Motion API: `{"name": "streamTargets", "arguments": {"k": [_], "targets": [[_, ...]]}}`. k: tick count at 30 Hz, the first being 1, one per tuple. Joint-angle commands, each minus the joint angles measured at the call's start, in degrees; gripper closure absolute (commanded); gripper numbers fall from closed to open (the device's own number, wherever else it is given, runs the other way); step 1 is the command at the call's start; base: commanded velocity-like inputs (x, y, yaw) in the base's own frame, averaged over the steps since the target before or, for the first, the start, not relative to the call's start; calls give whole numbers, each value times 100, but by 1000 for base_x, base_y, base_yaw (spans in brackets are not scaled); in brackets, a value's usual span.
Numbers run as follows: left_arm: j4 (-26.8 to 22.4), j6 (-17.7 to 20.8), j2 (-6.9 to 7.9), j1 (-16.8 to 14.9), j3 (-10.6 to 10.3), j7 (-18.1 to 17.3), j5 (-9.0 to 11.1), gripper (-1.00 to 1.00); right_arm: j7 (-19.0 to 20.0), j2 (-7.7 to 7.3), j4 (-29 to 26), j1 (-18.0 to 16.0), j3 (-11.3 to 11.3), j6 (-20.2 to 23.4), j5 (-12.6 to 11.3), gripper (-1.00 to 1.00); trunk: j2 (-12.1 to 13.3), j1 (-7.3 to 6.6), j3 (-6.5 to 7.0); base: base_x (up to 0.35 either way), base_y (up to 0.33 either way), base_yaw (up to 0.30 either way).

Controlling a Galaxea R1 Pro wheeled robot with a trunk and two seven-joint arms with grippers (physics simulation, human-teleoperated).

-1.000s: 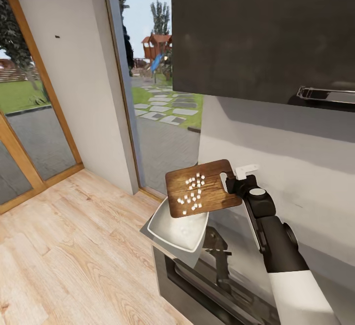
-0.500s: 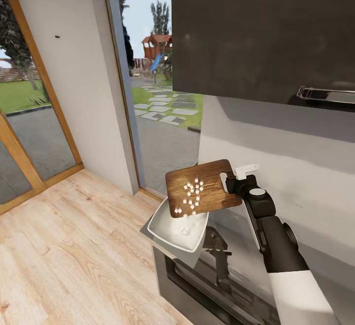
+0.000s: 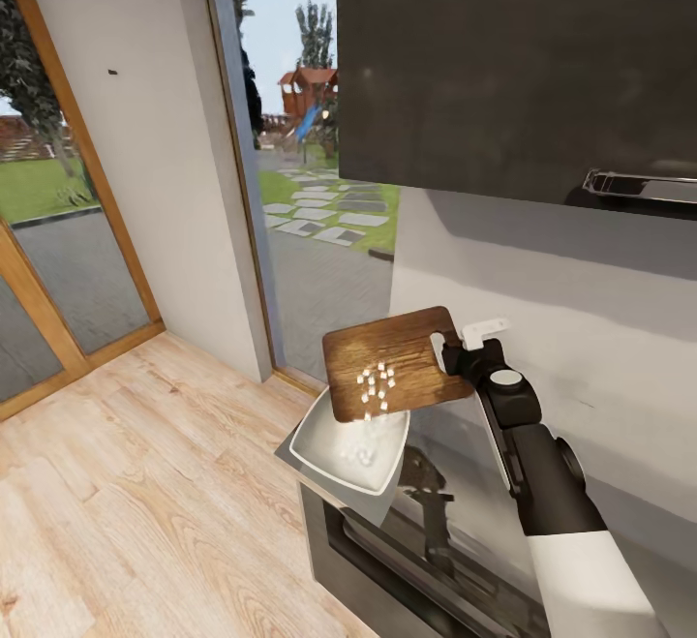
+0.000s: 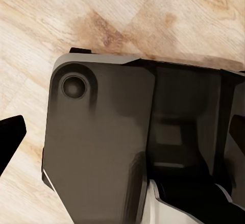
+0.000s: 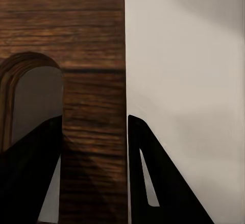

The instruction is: In the kitchen, take the Vidalia onion out of the sink, dice it on the chopping board with the paring knife, put the diced onion into the bowl on the countertop, then place both the paring knife and the chopping board into the sink.

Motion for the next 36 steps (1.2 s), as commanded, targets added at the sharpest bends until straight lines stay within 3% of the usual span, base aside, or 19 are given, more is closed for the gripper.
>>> {"name": "streamTargets", "arguments": {"k": [1, 8, 14, 34, 36], "targets": [[3, -19, -4, -4, 24, -6, 38, -100, 43, 1, -8, -4, -2, 16, 59, 100, -12, 3, -12, 0, 0, 0], [3, -17, -4, -4, 24, -6, 36, -100, 49, 1, 1, 16, -2, -75, 65, 100, -12, 3, -12, 0, 0, 0], [3, -22, -4, -4, 24, -6, 36, -100, 51, -2, 1, 84, -2, -485, 66, 100, -12, 3, -12, 0, 0, 0], [3, -23, -4, -4, 24, -7, 37, -100, 51, -7, 1, 87, -3, -572, 64, 100, -12, 3, -12, 0, 0, 0], [3, -24, -4, -4, 24, -7, 36, -100, 43, -7, 1, 94, -207, -560, 61, 100, -12, 3, -12, 0, 0, 0]]}}
